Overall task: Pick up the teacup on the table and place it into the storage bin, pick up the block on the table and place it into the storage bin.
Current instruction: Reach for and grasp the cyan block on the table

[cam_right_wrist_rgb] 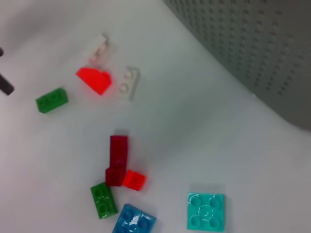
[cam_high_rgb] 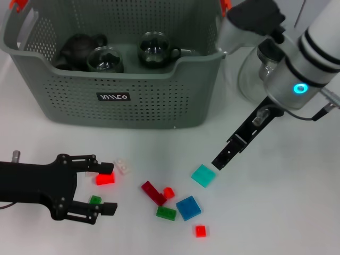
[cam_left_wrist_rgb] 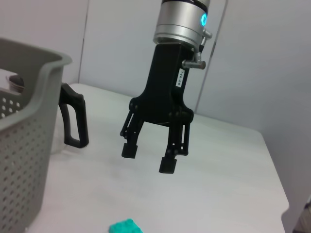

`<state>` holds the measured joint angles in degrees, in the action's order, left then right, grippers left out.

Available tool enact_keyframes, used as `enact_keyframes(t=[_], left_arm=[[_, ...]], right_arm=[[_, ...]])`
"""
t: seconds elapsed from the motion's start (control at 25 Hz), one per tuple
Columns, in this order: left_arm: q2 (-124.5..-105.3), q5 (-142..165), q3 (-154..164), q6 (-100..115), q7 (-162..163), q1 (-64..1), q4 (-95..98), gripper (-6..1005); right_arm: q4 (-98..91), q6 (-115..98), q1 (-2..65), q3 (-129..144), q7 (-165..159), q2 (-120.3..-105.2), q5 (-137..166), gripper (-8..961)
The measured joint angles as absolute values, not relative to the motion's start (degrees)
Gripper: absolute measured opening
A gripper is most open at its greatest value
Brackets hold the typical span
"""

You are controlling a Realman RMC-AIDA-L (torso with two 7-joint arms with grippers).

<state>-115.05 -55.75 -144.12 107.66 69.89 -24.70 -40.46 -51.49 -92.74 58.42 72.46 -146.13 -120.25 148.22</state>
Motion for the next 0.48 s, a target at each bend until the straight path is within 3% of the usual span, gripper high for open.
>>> enact_keyframes(t=[0.48], left_arm=[[-115.53,-53.8,-143.7,107.6,70.2,-26.0,-40.2,860]], right_arm=[[-48.3,-87.2,59.7,81.4,-149.1,-120.81,147.3,911]])
